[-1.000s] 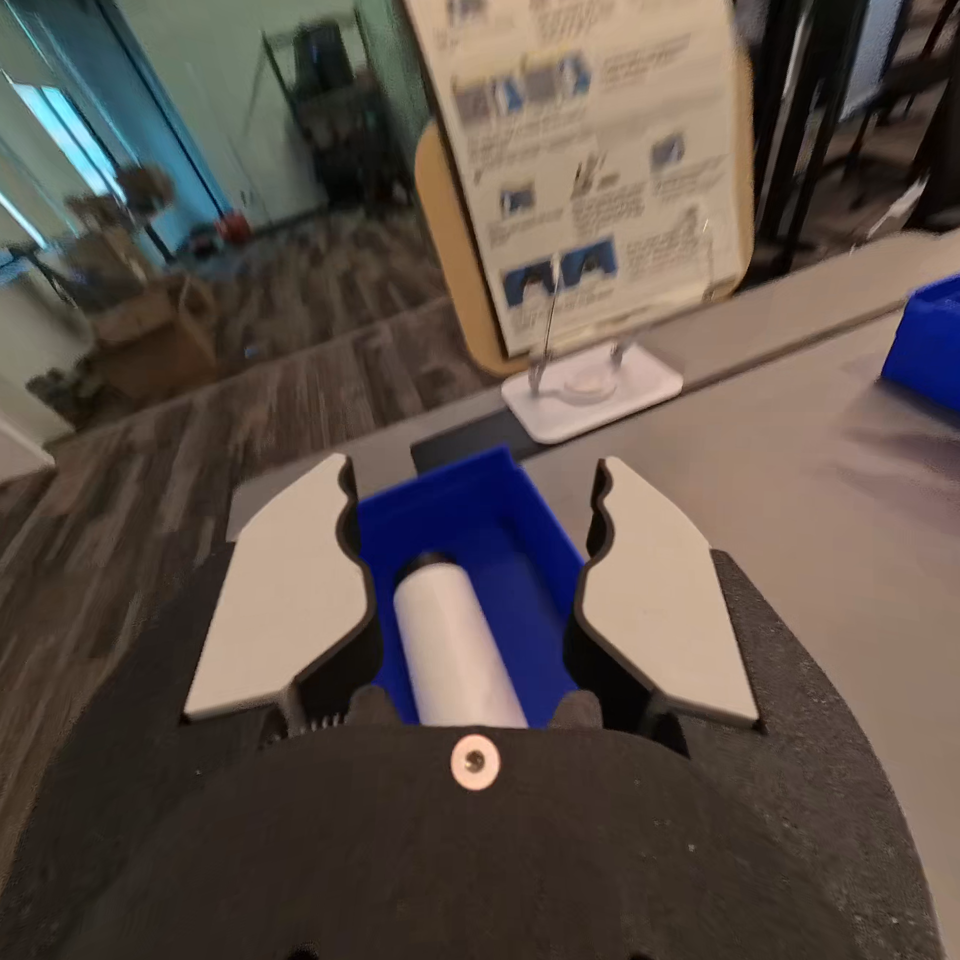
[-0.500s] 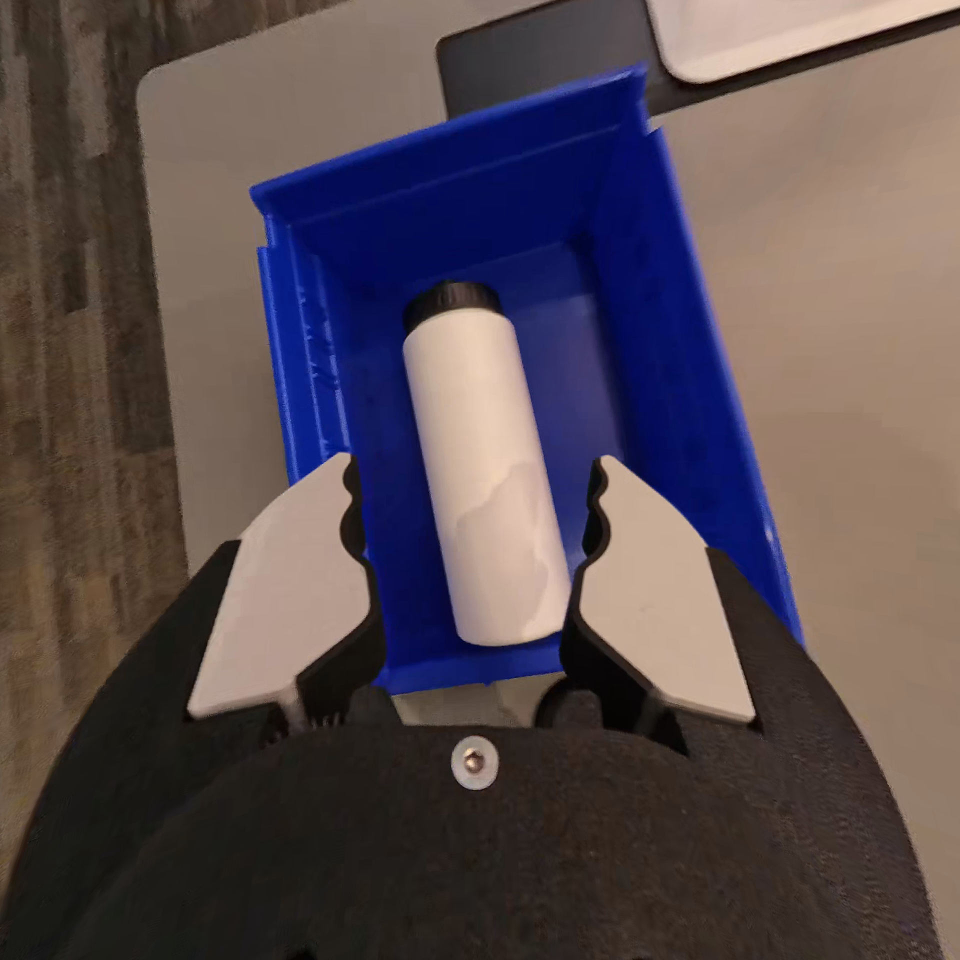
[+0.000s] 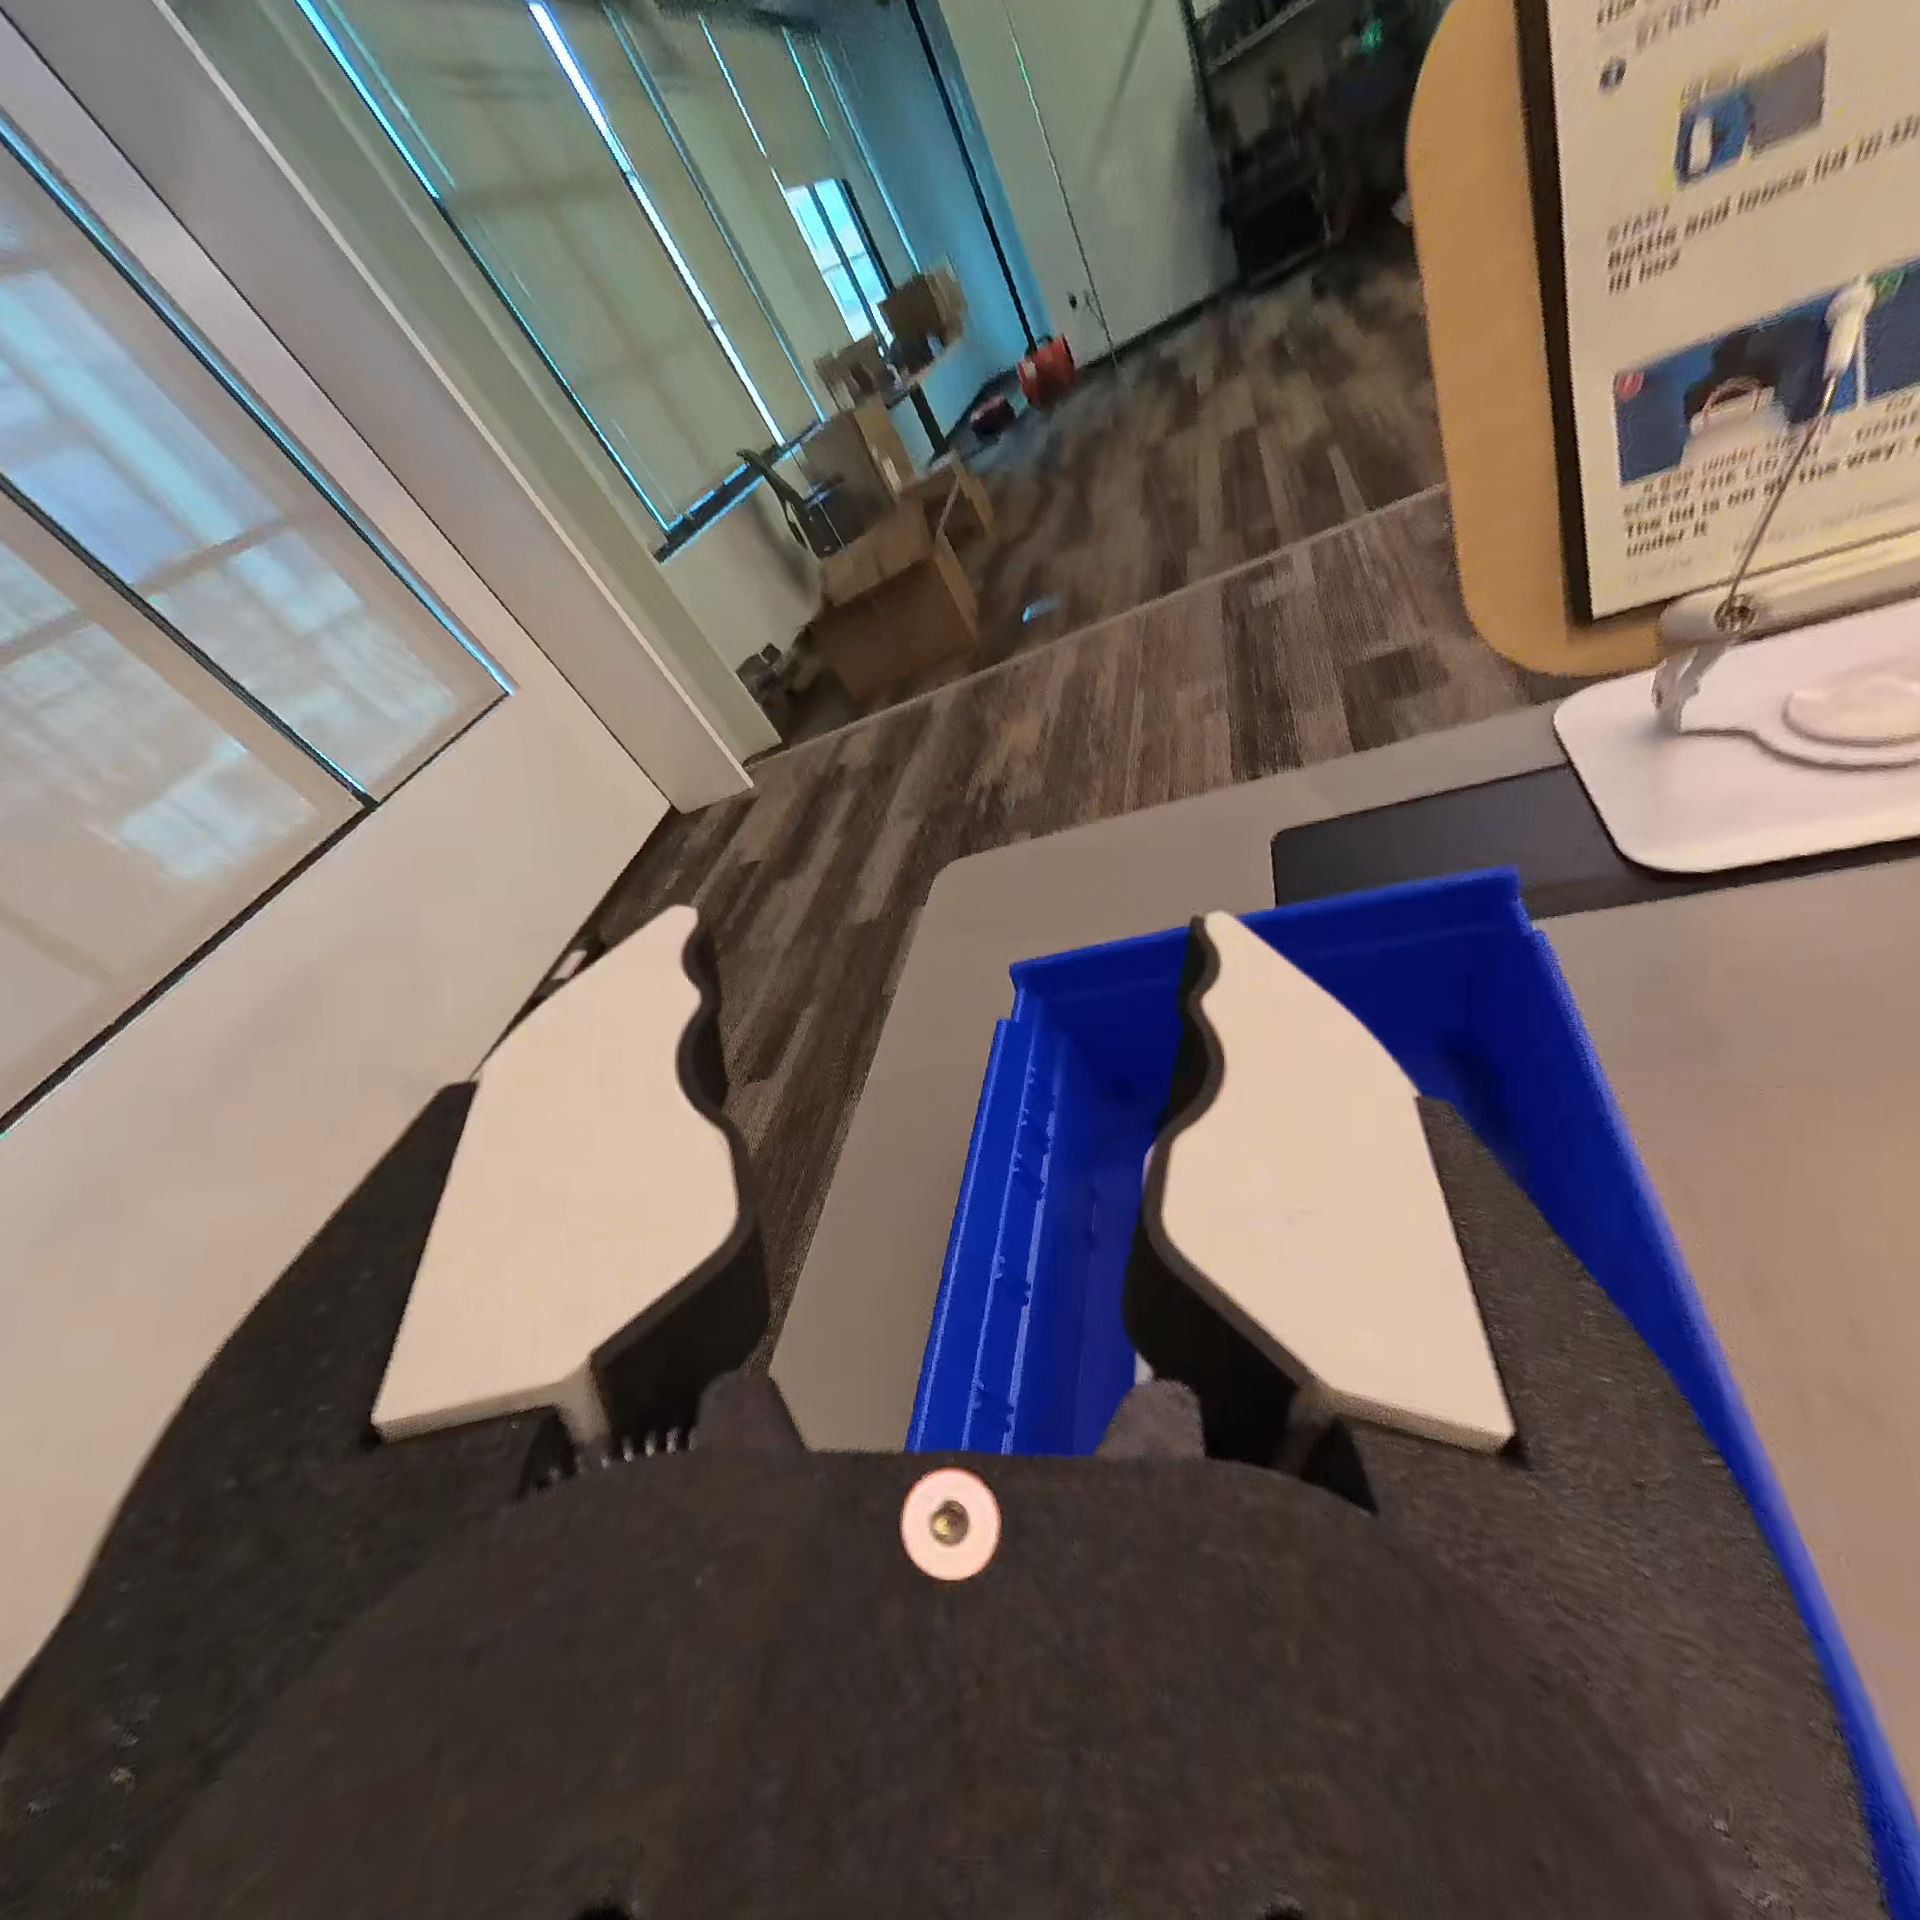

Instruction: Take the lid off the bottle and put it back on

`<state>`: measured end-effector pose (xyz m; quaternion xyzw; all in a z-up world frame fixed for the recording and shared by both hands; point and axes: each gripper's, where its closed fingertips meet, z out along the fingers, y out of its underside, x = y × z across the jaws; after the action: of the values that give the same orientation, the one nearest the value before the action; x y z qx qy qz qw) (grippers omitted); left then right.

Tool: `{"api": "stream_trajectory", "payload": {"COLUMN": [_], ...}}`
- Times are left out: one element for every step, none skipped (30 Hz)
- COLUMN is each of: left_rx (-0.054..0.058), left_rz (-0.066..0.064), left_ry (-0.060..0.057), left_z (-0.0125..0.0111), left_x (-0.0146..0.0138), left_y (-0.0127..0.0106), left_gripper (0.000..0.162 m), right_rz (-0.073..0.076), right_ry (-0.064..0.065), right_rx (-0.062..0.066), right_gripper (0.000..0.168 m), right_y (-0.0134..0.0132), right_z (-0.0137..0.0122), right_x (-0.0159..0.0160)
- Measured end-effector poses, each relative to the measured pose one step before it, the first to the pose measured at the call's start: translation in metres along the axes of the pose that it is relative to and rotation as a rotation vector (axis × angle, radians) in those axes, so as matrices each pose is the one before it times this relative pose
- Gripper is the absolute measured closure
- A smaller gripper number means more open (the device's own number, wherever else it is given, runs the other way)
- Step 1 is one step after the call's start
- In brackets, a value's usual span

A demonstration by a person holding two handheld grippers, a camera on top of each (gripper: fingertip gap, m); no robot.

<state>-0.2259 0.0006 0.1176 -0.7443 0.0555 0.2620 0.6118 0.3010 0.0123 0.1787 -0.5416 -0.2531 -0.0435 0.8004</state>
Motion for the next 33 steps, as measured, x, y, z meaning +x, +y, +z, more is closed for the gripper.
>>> {"api": "stream_trajectory", "payload": {"left_rx": [0.0151, 0.0160, 0.0090, 0.0100, 0.0150, 0.0105, 0.0099, 0.0123, 0.0163, 0.0195, 0.0181, 0.0111, 0.0065, 0.0033, 0.0002, -0.0009, 0.0005, 0.0030, 0.0027, -0.0037, -0.0089, -0.0073, -0.0064, -0.0100, -0.0080, -0.0056, -0.0059, -0.0022, -0.0116, -0.0400, -0.0811, -0.1154, -0.1126], "left_rz": [-0.0117, -0.0088, -0.0045, -0.0087, -0.0103, -0.0098, -0.0134, -0.0197, -0.0214, -0.0228, -0.0204, -0.0131, -0.0105, -0.0106, -0.0090, -0.0091, -0.0098, -0.0099, -0.0065, -0.0022, 0.0021, 0.0024, 0.0015, 0.0006, 0.0008, 0.0010, -0.0009, 0.0022, 0.0085, 0.0133, 0.0110, -0.0013, -0.0136], "left_ry": [-0.0029, 0.0000, -0.0005, -0.0121, -0.0154, -0.0098, -0.0089, -0.0090, -0.0037, -0.0058, -0.0085, -0.0074, -0.0092, -0.0083, -0.0033, -0.0041, -0.0055, -0.0030, 0.0001, -0.0014, -0.0030, -0.0032, 0.0012, 0.0023, 0.0024, 0.0047, 0.0024, 0.0070, 0.0212, 0.0417, 0.0647, 0.0851, 0.0922], "left_z": [-0.00343, -0.00290, -0.00228, -0.00191, -0.00193, -0.00166, -0.00150, -0.00161, -0.00179, -0.00198, -0.00204, -0.00177, -0.00165, -0.00129, -0.00090, -0.00073, -0.00041, -0.00036, -0.00017, 0.00000, 0.00042, 0.00050, 0.00048, 0.00067, 0.00057, 0.00044, 0.00033, 0.00029, 0.00049, 0.00139, 0.00298, 0.00509, 0.00754], "left_x": [-0.00124, -0.00097, -0.00108, -0.00296, -0.00385, -0.00323, -0.00334, -0.00362, -0.00326, -0.00365, -0.00414, -0.00376, -0.00383, -0.00345, -0.00246, -0.00234, -0.00244, -0.00204, -0.00130, -0.00123, -0.00129, -0.00098, -0.00037, 0.00003, 0.00012, 0.00062, 0.00038, 0.00126, 0.00341, 0.00646, 0.00991, 0.01302, 0.01383], "left_y": [-0.00369, -0.00331, -0.00203, -0.00211, -0.00241, -0.00190, -0.00178, -0.00218, -0.00284, -0.00323, -0.00311, -0.00224, -0.00147, -0.00094, -0.00025, -0.00006, -0.00006, -0.00033, -0.00023, 0.00060, 0.00133, 0.00124, 0.00112, 0.00166, 0.00124, 0.00095, 0.00090, 0.00027, 0.00175, 0.00613, 0.01281, 0.01875, 0.01863], "left_gripper": [0.076, 0.076, 0.076, 0.075, 0.074, 0.073, 0.072, 0.070, 0.069, 0.068, 0.067, 0.067, 0.067, 0.066, 0.066, 0.066, 0.066, 0.066, 0.066, 0.066, 0.066, 0.065, 0.066, 0.065, 0.064, 0.064, 0.064, 0.064, 0.069, 0.077, 0.082, 0.082, 0.075], "right_rz": [0.0054, 0.0038, 0.0032, 0.0059, 0.0110, 0.0174, 0.0237, 0.0273, 0.0299, 0.0333, 0.0341, 0.0288, 0.0205, 0.0172, 0.0191, 0.0193, 0.0159, 0.0121, 0.0093, 0.0094, 0.0123, 0.0148, 0.0142, 0.0094, 0.0033, 0.0014, 0.0038, 0.0053, 0.0041, 0.0021, -0.0010, -0.0052, -0.0090], "right_ry": [0.0017, 0.0108, 0.0163, 0.0179, 0.0145, 0.0108, 0.0085, 0.0034, 0.0008, -0.0005, 0.0023, 0.0077, 0.0085, 0.0051, 0.0044, 0.0057, 0.0036, 0.0028, 0.0006, -0.0011, -0.0027, -0.0069, -0.0084, -0.0064, -0.0051, -0.0066, -0.0090, -0.0102, -0.0113, -0.0123, -0.0115, -0.0109, -0.0112], "right_rx": [-0.0092, -0.0072, -0.0012, 0.0029, 0.0027, 0.0041, 0.0068, 0.0075, 0.0075, 0.0021, -0.0057, -0.0058, -0.0025, -0.0025, 0.0000, 0.0018, 0.0004, -0.0003, 0.0009, -0.0002, -0.0004, 0.0022, 0.0023, 0.0005, -0.0006, -0.0017, -0.0047, -0.0073, -0.0058, -0.0042, -0.0050, -0.0099, -0.0156], "right_gripper": [0.097, 0.098, 0.098, 0.100, 0.100, 0.100, 0.101, 0.103, 0.107, 0.110, 0.112, 0.113, 0.114, 0.116, 0.117, 0.117, 0.117, 0.117, 0.116, 0.116, 0.117, 0.117, 0.116, 0.116, 0.116, 0.116, 0.117, 0.117, 0.117, 0.117, 0.117, 0.116, 0.116], "right_y": [0.00250, 0.00275, 0.00211, 0.00134, 0.00101, 0.00068, 0.00027, 0.00027, 0.00033, 0.00102, 0.00206, 0.00213, 0.00174, 0.00187, 0.00151, 0.00130, 0.00139, 0.00158, 0.00139, 0.00152, 0.00141, 0.00087, 0.00062, 0.00061, 0.00060, 0.00052, 0.00060, 0.00081, 0.00069, 0.00063, 0.00090, 0.00173, 0.00248], "right_z": [0.00053, 0.00032, -0.00023, -0.00066, -0.00086, -0.00106, -0.00128, -0.00165, -0.00169, -0.00164, -0.00134, -0.00124, -0.00122, -0.00089, -0.00084, -0.00064, -0.00032, -0.00009, 0.00011, 0.00027, 0.00041, 0.00053, 0.00067, 0.00063, 0.00063, 0.00059, 0.00069, 0.00076, 0.00084, 0.00088, 0.00109, 0.00153, 0.00174], "right_x": [0.00130, 0.00317, 0.00416, 0.00514, 0.00528, 0.00542, 0.00597, 0.00584, 0.00614, 0.00636, 0.00668, 0.00733, 0.00690, 0.00606, 0.00549, 0.00525, 0.00453, 0.00375, 0.00277, 0.00200, 0.00113, 0.00000, -0.00083, -0.00101, -0.00121, -0.00189, -0.00228, -0.00247, -0.00283, -0.00304, -0.00323, -0.00331, -0.00345]}}
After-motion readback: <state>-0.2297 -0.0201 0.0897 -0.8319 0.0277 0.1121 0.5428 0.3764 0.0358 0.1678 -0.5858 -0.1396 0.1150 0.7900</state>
